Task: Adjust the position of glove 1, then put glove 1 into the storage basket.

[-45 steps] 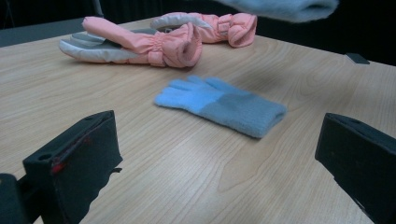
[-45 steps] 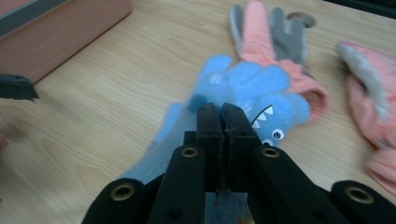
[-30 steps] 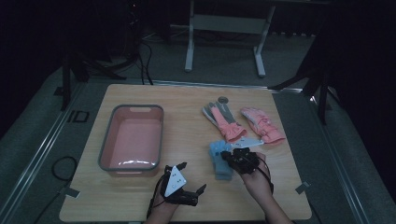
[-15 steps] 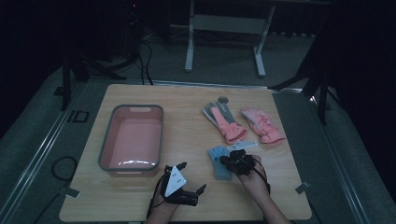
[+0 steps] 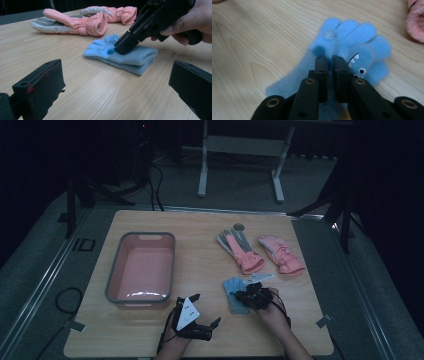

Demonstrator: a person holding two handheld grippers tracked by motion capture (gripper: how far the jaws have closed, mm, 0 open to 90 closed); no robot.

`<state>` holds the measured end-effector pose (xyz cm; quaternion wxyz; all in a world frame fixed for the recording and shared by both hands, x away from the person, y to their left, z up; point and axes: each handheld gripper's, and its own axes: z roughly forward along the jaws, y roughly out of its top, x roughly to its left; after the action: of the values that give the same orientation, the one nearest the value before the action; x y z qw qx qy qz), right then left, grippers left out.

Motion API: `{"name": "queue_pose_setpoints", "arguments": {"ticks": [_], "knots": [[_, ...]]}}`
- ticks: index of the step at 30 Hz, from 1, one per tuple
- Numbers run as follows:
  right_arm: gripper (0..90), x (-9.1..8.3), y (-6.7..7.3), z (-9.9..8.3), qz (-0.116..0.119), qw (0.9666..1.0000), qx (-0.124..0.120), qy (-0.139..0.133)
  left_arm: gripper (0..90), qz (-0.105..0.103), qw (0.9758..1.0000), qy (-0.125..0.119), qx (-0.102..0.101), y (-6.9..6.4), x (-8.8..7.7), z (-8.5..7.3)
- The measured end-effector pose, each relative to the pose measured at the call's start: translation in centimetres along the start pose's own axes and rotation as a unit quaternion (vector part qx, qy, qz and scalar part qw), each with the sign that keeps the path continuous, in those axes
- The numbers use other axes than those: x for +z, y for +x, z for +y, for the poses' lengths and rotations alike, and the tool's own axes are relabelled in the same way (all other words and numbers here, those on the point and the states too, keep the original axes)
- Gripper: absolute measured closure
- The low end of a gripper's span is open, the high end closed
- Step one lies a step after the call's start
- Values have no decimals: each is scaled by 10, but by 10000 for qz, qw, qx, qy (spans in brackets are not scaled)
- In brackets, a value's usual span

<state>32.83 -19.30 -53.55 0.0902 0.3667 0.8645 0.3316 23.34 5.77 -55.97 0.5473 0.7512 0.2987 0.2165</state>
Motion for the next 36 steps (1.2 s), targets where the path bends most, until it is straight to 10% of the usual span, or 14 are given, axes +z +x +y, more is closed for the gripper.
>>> {"name": "queue_pose_setpoints", "arguments": {"ticks": [10,15,25,29,36], "knots": [[455,-19,-3,1,55,9994,-75,-337,0,-174,9998,-96,47,-4,1,1],[132,-35,-22,-8,458,9975,55,-532,0,-499,9987,99,18,1,7,9],[136,-52,-43,-12,425,9950,346,-830,0,-1151,9912,645,-49,4,24,22],[138,-53,-46,-8,577,9939,614,-705,141,-1065,9918,569,424,-5,31,28],[142,-47,-43,2,730,9915,808,-709,200,-1511,9779,886,1143,-14,48,35]]}}
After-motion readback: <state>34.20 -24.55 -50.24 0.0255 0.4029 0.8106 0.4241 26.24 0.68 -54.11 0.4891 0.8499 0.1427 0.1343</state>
